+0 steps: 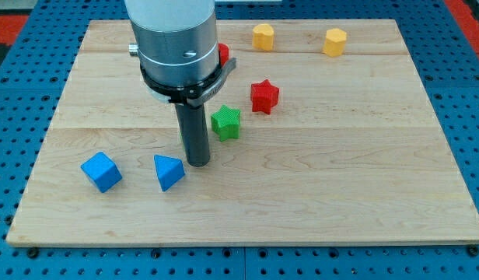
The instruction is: Place the blue blocks and green blocks in a diagonal line
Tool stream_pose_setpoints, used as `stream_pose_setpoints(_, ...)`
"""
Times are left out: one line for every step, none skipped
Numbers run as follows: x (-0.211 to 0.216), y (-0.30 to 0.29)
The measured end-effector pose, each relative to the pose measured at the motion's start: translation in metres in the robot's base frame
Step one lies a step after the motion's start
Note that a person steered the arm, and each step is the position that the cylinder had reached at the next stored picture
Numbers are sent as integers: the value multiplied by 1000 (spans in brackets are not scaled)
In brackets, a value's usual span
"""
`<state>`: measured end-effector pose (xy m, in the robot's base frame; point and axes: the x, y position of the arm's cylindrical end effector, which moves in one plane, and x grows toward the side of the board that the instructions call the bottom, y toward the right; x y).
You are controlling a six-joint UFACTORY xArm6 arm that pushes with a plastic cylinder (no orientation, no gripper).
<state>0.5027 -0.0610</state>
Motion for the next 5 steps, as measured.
stream_pose_setpoints(47,-6)
stream_pose_setpoints(96,15)
stream_pose_setpoints(96,16)
stream_pose_setpoints(93,54)
stream_pose_setpoints(82,96)
